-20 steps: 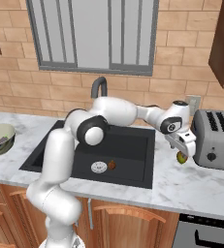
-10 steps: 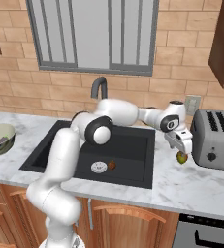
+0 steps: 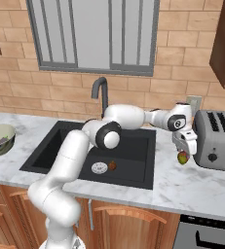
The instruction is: There is a mixed pile of frozen fruits and vegetables on the counter. Locate all the frozen vegetables and place the items in a bowl on the counter. Take all the frozen fruits and defrost them in a running sink.
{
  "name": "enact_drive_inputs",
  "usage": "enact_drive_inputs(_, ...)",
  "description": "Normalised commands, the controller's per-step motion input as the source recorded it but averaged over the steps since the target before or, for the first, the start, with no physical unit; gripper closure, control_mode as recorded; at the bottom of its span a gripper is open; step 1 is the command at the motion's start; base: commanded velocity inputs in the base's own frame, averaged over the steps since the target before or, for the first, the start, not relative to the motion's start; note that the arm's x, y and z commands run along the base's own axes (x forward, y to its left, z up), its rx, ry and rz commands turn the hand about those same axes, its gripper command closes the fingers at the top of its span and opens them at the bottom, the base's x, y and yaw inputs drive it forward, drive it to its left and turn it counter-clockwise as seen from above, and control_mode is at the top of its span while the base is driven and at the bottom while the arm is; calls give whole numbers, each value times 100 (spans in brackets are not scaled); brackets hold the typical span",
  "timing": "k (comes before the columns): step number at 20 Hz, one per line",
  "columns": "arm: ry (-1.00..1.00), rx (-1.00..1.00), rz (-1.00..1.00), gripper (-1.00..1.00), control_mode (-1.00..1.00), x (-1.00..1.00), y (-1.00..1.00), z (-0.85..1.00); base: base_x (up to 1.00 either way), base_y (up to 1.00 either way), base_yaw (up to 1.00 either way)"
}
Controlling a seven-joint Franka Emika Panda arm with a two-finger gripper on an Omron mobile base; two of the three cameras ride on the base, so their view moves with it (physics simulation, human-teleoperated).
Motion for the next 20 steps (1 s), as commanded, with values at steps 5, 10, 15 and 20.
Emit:
enact_drive_inputs(5, 2, 0, -12, -100, -100, -35, 0, -28, 0, 0, 0)
enact_drive_inputs(10, -1, 2, -14, -100, -100, -35, 23, -46, 0, 0, 0)
enact_drive_inputs(15, -6, 3, -16, 100, -100, -23, 16, -39, 0, 0, 0)
enact_drive_inputs(20, -7, 3, -16, 100, -100, -31, 12, -39, 0, 0, 0)
